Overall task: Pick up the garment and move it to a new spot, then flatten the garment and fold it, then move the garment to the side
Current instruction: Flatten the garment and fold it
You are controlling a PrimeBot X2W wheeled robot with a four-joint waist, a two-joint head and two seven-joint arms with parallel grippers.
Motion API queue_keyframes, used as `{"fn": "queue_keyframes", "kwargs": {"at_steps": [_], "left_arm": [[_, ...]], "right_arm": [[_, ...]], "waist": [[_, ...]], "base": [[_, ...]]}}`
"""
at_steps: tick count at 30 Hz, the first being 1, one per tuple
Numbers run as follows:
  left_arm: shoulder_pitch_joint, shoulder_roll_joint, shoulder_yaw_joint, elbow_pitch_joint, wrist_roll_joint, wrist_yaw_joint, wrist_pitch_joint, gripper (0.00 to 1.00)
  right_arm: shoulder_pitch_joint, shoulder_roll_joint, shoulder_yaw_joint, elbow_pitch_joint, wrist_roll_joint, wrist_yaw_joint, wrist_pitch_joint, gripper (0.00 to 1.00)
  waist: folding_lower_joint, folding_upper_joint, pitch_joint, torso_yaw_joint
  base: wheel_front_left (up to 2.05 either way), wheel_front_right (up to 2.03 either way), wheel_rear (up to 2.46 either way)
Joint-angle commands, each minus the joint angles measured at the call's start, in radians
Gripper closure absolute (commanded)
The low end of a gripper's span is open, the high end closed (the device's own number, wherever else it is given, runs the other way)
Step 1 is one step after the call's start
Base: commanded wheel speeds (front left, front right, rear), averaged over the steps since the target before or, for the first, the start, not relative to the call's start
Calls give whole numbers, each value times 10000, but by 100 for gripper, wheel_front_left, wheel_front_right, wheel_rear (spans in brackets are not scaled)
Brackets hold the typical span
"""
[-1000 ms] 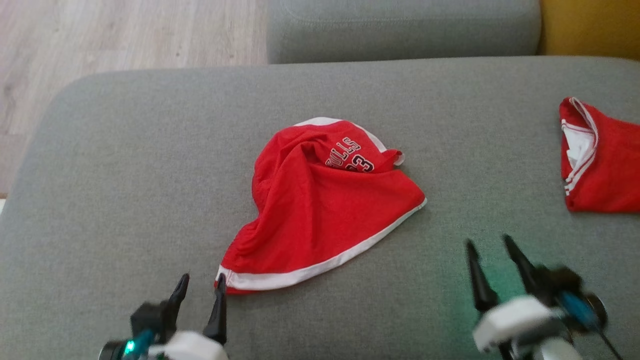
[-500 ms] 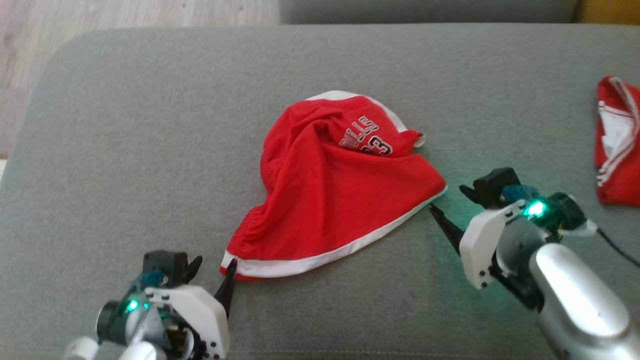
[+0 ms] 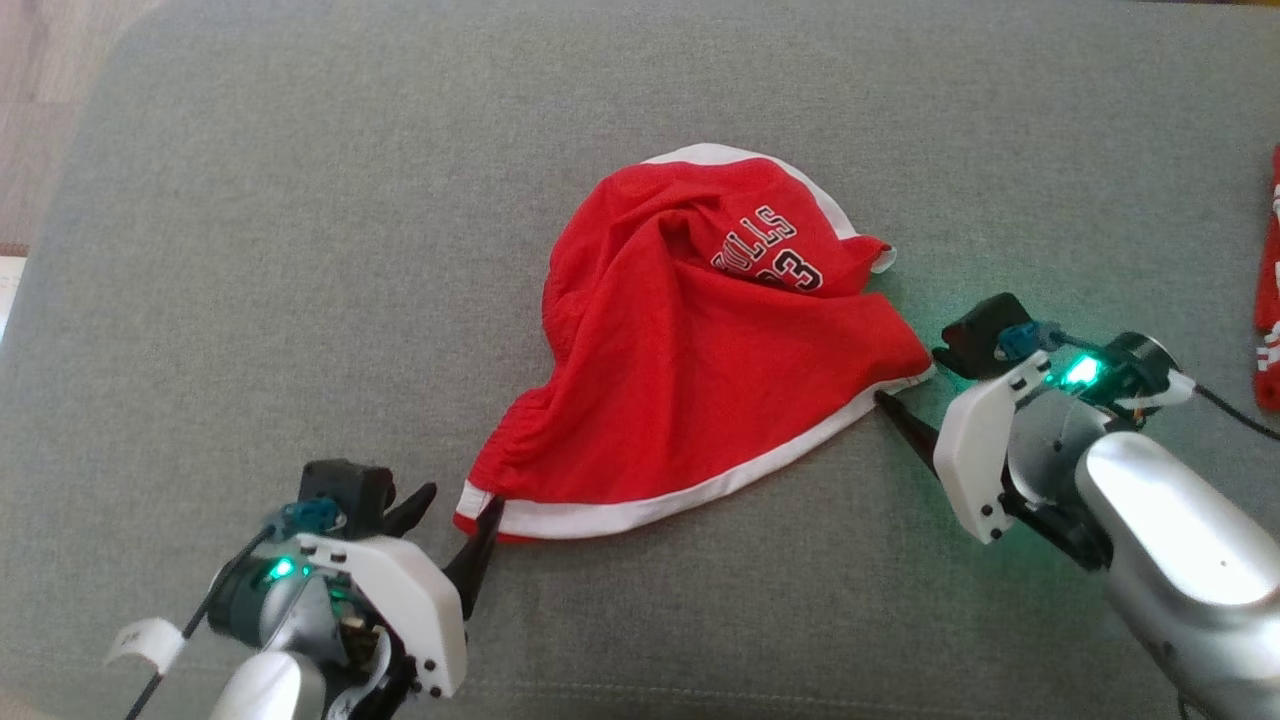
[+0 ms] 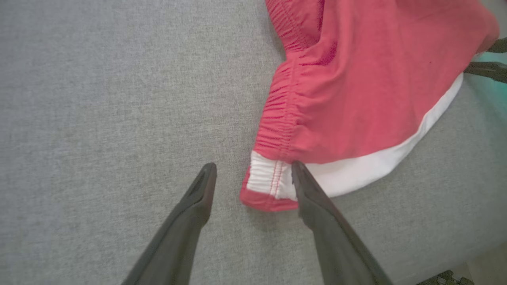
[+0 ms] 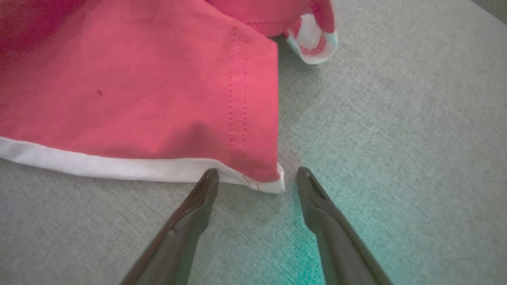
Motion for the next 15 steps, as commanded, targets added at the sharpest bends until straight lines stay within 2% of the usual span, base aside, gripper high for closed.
{"fn": "queue_keyframes", "kwargs": {"at_steps": [1,15], "left_arm": [[-434,156,282,-470,-97,-41,27,0],[-516,331,271,-454,-736,-163,426,0]], "right_arm": [[-336,-190,97,-250,144,73,-32,0],[-808,-387,836,-147,855,73,-335,0]], "waist": [[0,0,34,8],[0,0,276,-138]], "base": [[0,0,0],[0,0,0]]}}
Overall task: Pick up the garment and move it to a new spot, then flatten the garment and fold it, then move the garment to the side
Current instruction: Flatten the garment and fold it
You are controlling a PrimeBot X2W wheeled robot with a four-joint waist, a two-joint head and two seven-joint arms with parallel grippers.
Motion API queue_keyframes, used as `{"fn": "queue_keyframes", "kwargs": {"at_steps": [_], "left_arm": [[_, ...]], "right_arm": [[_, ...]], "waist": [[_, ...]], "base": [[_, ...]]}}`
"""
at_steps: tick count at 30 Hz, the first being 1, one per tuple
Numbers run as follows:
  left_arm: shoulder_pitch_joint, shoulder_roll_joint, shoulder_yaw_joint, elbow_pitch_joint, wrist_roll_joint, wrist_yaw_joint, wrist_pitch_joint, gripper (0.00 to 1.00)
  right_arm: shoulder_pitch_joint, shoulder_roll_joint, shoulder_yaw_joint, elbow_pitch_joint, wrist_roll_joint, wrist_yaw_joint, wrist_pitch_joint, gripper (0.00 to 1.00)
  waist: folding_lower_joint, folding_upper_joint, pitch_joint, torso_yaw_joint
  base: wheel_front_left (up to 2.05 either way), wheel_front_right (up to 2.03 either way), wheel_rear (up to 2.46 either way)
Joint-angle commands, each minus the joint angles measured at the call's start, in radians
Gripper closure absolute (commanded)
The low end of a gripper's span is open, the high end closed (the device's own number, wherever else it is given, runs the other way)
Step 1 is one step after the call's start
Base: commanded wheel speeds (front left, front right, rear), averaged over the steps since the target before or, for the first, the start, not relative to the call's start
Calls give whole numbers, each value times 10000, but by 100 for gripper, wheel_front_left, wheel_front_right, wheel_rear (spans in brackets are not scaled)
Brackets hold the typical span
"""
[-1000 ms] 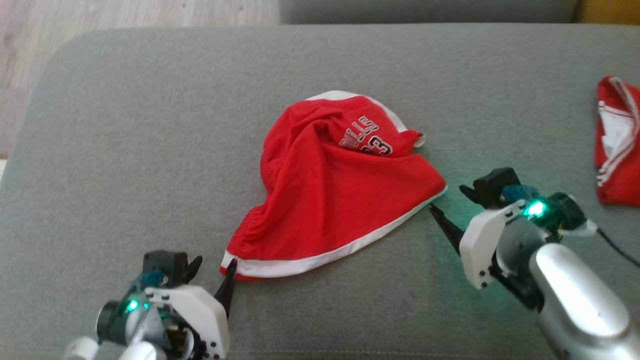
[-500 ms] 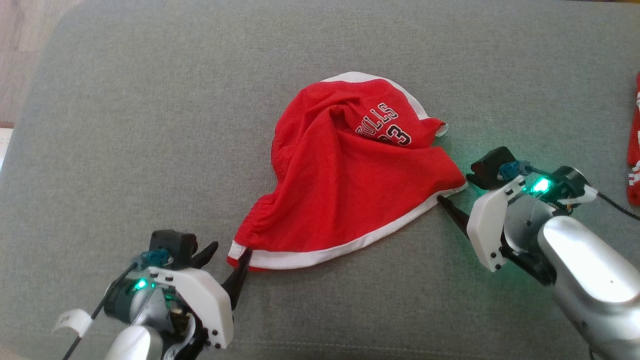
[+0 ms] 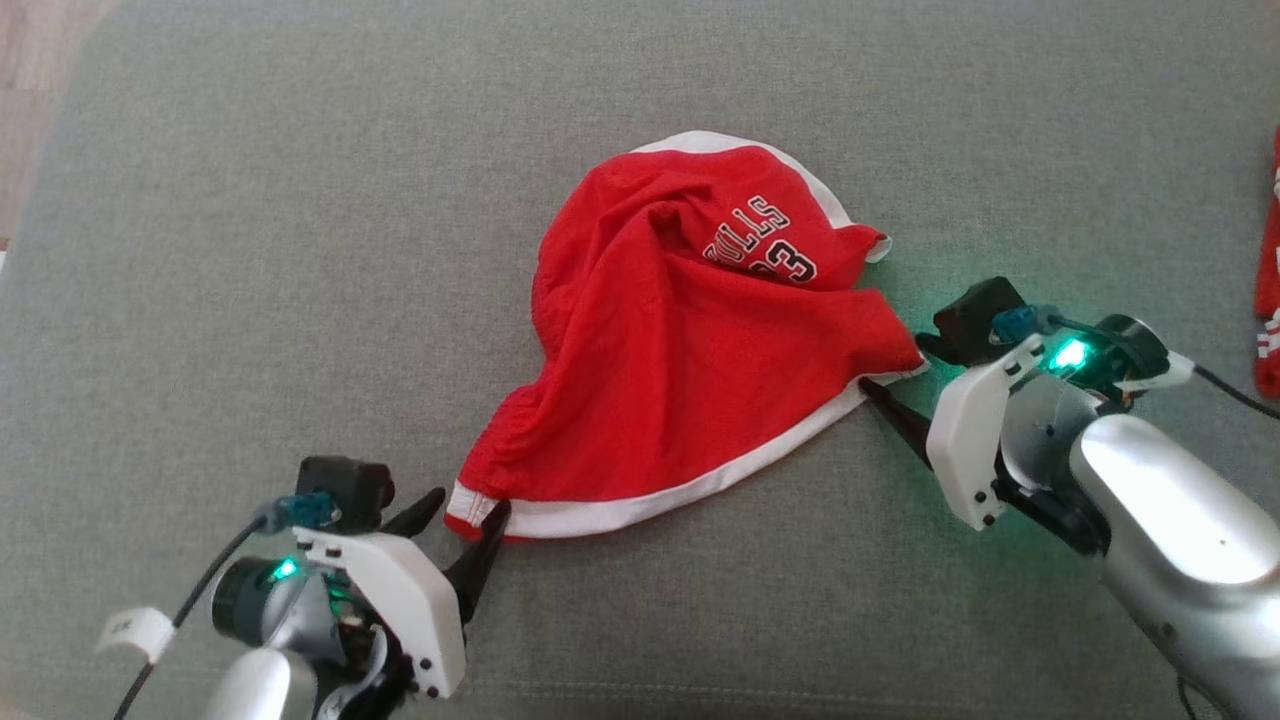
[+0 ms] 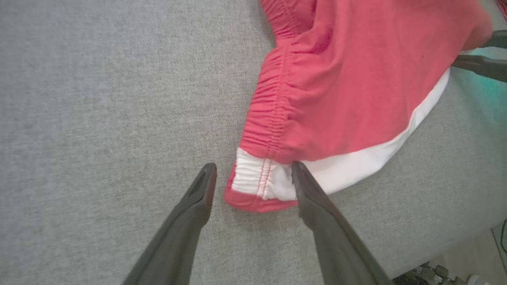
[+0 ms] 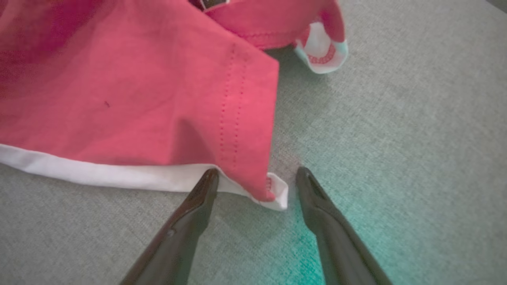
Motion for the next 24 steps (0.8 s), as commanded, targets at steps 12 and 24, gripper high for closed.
{"fn": "queue_keyframes", "kwargs": {"at_steps": [12,24], "left_arm": [[-686,390,169,-40,-609,-173,235,100],[-42,483,719,-3055,-2776,-255,713,100]], "right_arm": [[-328,-169,501,-174,889,73,-299,100],[1280,-851,-2114,-2913,5231,73,-804,100]], "waist": [[0,0,43,-205],[0,0,-752,-508]], "base": [[0,0,0],[0,0,0]]}}
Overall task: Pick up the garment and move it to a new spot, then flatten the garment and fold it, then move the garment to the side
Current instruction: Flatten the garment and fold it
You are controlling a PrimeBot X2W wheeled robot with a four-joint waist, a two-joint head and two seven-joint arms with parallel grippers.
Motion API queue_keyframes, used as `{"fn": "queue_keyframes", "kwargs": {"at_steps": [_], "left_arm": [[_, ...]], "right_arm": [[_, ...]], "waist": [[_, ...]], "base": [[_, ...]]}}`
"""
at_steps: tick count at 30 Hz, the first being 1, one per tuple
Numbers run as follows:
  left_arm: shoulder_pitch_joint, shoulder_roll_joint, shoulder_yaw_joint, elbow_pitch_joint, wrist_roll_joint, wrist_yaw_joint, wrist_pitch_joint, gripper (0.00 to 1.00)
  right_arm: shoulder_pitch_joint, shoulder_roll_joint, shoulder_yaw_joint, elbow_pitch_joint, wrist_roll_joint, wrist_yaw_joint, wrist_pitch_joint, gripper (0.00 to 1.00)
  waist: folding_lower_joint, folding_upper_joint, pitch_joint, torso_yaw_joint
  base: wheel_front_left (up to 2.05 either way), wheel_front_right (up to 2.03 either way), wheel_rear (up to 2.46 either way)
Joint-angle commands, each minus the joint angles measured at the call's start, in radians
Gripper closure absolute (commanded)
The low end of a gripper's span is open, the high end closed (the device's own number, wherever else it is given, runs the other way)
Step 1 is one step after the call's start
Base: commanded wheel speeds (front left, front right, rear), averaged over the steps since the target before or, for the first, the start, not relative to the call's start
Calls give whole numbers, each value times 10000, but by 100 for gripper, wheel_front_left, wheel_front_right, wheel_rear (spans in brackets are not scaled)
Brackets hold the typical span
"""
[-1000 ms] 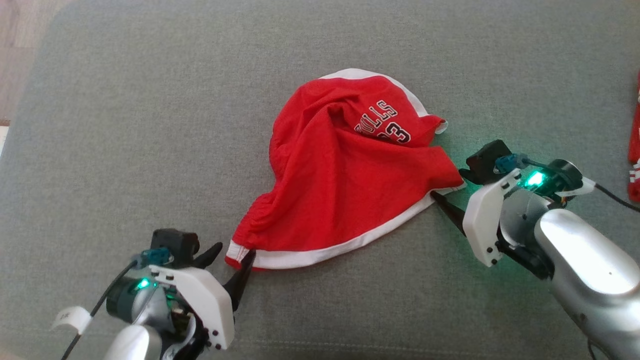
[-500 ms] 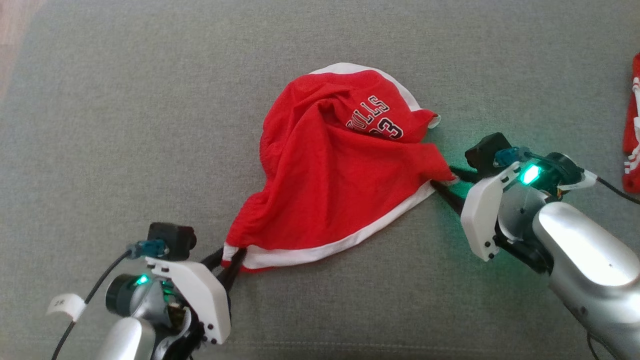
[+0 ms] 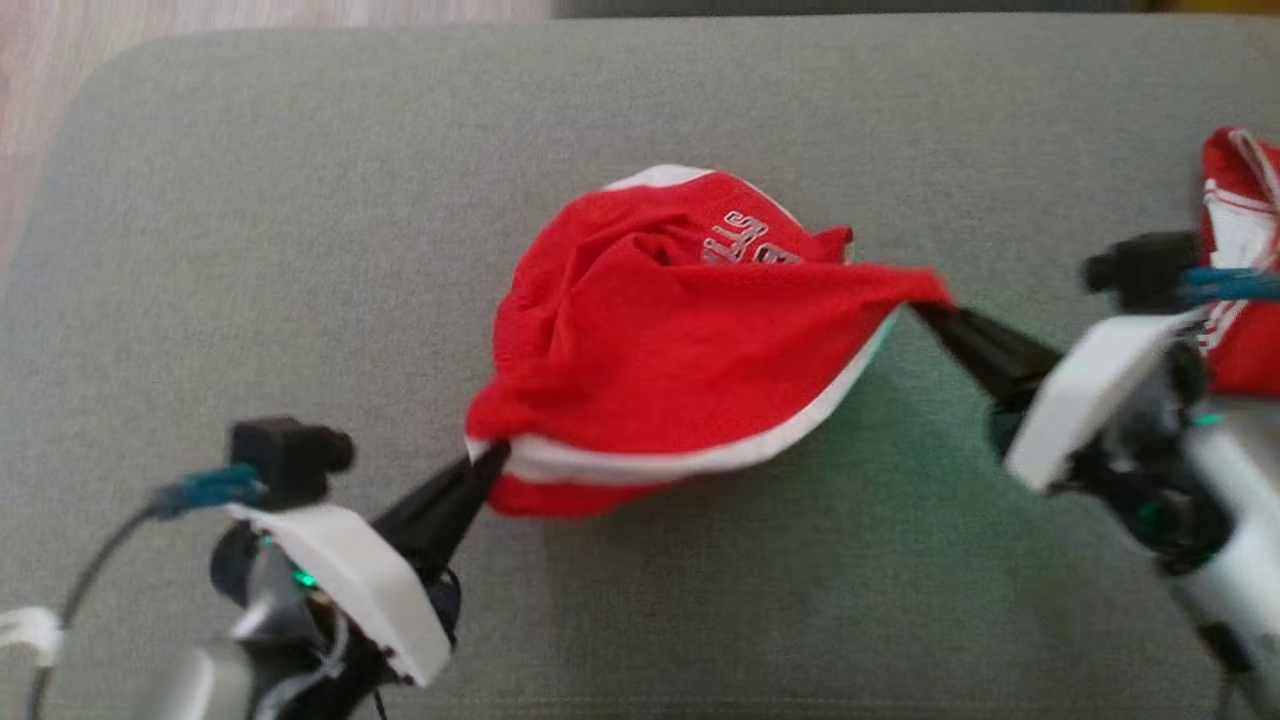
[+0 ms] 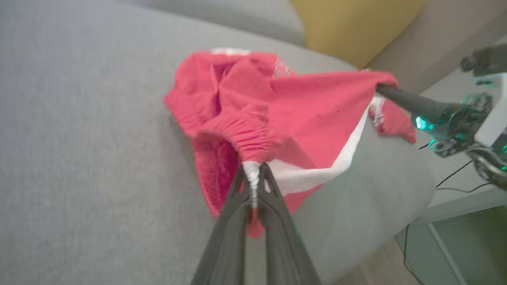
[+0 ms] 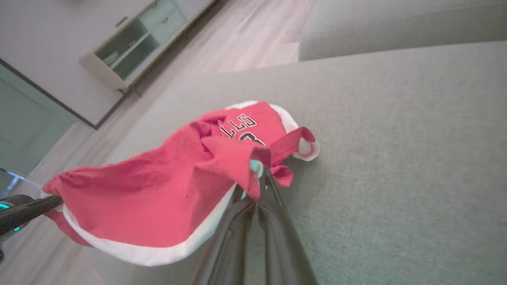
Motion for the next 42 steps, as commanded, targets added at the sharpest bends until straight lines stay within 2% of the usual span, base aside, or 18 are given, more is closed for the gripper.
{"fn": "queue_keyframes", "kwargs": {"at_steps": [1,2,12,17,21,25,27,30,32,35,37,40,42], "left_arm": [[-309,234,689,-1313,-528,-40,112,100],[-309,234,689,-1313,-528,-40,112,100],[-340,-125,1347,-4338,-2633,103,455,100],[-1049,-128,1585,-5618,-3049,338,710,100],[-2365,89,1716,-5725,-3324,549,1254,100],[-4138,303,1664,-4615,-3446,729,1854,100],[-5088,292,1542,-3687,-3318,794,1997,100],[-6600,267,1195,-2029,-2679,785,2001,100],[-7650,134,1039,-731,-2021,800,1618,100],[-9335,-286,1008,1444,-1058,853,349,100],[-10408,-485,995,3016,-414,757,-846,100],[-11553,-783,1117,5131,184,636,-3002,100],[-12145,-962,1199,6229,352,606,-4239,100]], "right_arm": [[294,-645,-701,-1134,708,73,146,100],[294,-645,-701,-1134,708,73,146,100],[2047,-1666,-3302,-4968,2924,73,984,100],[2374,-1720,-5185,-6652,3740,73,1059,100],[1868,-1458,-6179,-6885,4465,73,1435,100],[641,-1095,-6175,-5682,4347,73,2105,100],[-280,-607,-5880,-4761,3809,73,2423,100],[-2068,619,-5592,-3016,2367,73,2811,100],[-3498,1742,-5678,-1676,953,73,2821,100],[-5702,3543,-6391,261,-1397,73,2126,100],[-6995,4280,-7089,1434,-2678,73,1309,100],[-8319,4564,-7816,3212,-3641,73,-163,100],[-8984,4577,-7760,4431,-3224,73,-1086,100]], "waist": [[0,0,-252,-179],[0,0,-252,-179],[0,0,-796,-838],[0,0,-778,-1120],[0,0,-547,-1222],[0,0,-91,-1167],[0,0,148,-1112],[0,0,574,-953],[0,0,792,-867],[0,0,1118,-754],[0,0,1294,-721],[0,0,1277,-790],[0,0,1441,-851]], "base": [[0,0,0],[0,0,0],[0,0,0],[0,0,0],[0,0,0],[0,0,0],[0,0,0],[0,0,0],[0,0,0],[0,0,0],[0,0,0],[0,0,0],[0,0,0]]}}
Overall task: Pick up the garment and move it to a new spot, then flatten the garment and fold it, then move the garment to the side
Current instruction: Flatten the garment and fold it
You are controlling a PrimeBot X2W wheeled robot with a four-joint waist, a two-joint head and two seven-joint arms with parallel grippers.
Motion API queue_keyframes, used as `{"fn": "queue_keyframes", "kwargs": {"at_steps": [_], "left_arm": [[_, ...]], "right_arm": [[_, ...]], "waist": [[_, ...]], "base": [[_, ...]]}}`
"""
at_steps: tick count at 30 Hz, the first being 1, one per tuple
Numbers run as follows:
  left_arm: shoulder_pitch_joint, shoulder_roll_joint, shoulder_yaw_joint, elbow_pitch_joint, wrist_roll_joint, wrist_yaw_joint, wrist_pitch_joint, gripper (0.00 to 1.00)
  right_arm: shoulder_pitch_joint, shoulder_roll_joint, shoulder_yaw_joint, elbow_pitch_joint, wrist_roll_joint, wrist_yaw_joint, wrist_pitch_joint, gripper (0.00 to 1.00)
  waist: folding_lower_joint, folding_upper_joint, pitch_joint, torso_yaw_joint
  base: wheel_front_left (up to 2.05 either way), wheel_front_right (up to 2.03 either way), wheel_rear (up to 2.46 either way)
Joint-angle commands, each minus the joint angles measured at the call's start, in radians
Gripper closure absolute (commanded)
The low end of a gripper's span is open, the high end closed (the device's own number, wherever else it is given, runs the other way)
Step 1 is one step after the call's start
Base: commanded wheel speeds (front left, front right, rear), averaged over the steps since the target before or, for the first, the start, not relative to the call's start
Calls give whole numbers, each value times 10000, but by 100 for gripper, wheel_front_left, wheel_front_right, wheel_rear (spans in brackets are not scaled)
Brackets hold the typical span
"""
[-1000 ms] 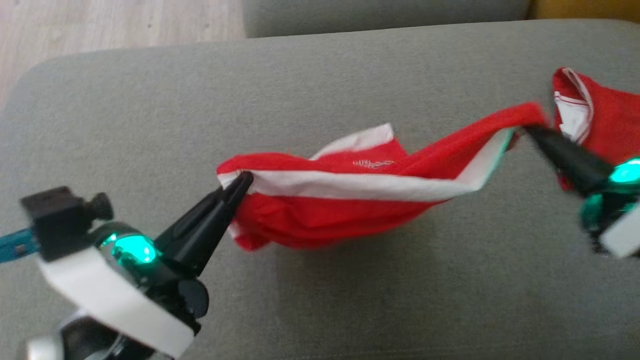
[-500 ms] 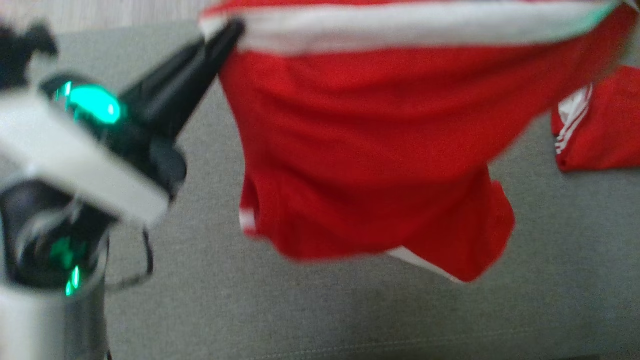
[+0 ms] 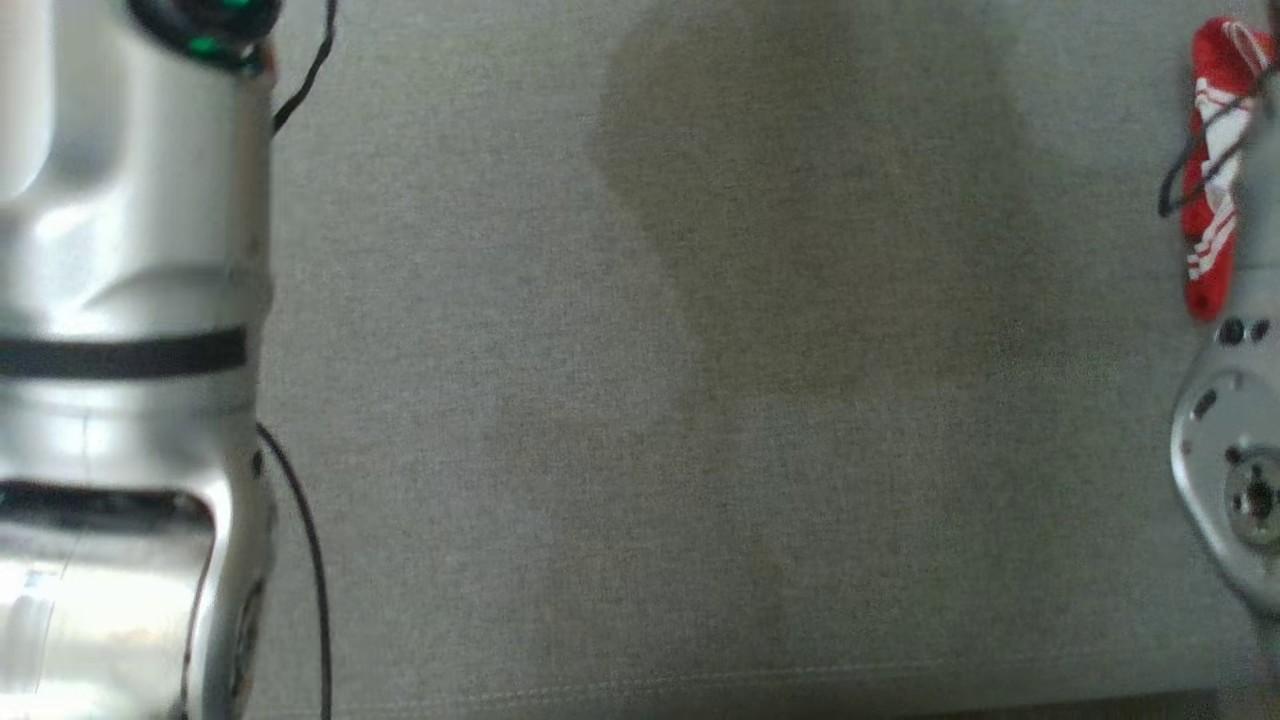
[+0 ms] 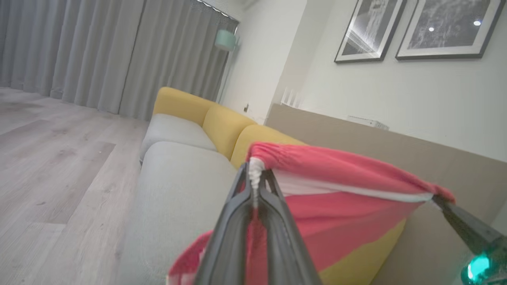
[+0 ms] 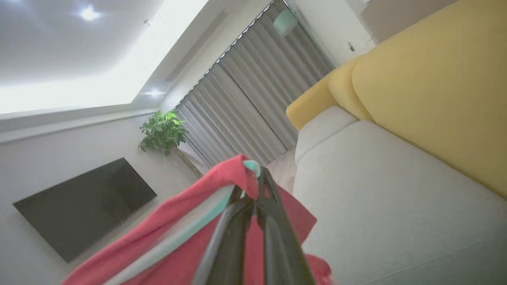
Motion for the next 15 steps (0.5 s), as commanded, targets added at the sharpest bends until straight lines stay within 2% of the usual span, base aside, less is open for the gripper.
{"fn": "queue_keyframes", "kwargs": {"at_steps": [1,4,8,11,15], "left_arm": [[-665,295,307,395,164,-58,-760,100],[-804,228,-54,1819,499,-292,-1846,100],[-53,179,-558,3427,766,-484,-2741,100],[905,188,-959,4108,892,-602,-3131,100],[2284,247,-1164,4004,696,-680,-3415,100]], "right_arm": [[-572,67,170,562,489,67,-651,100],[-569,70,918,2011,820,67,-1476,100],[525,71,1796,3255,684,67,-2049,100],[1789,72,2504,3404,595,67,-2118,100],[3513,-116,3176,2518,917,67,-1854,100]], "waist": [[-1,0,216,-94],[-1,0,374,-247],[-1,0,395,-398],[-1,0,323,-490],[-1,0,281,-522]], "base": [[0,0,0],[0,0,0],[0,0,0],[0,0,0],[0,0,0]]}}
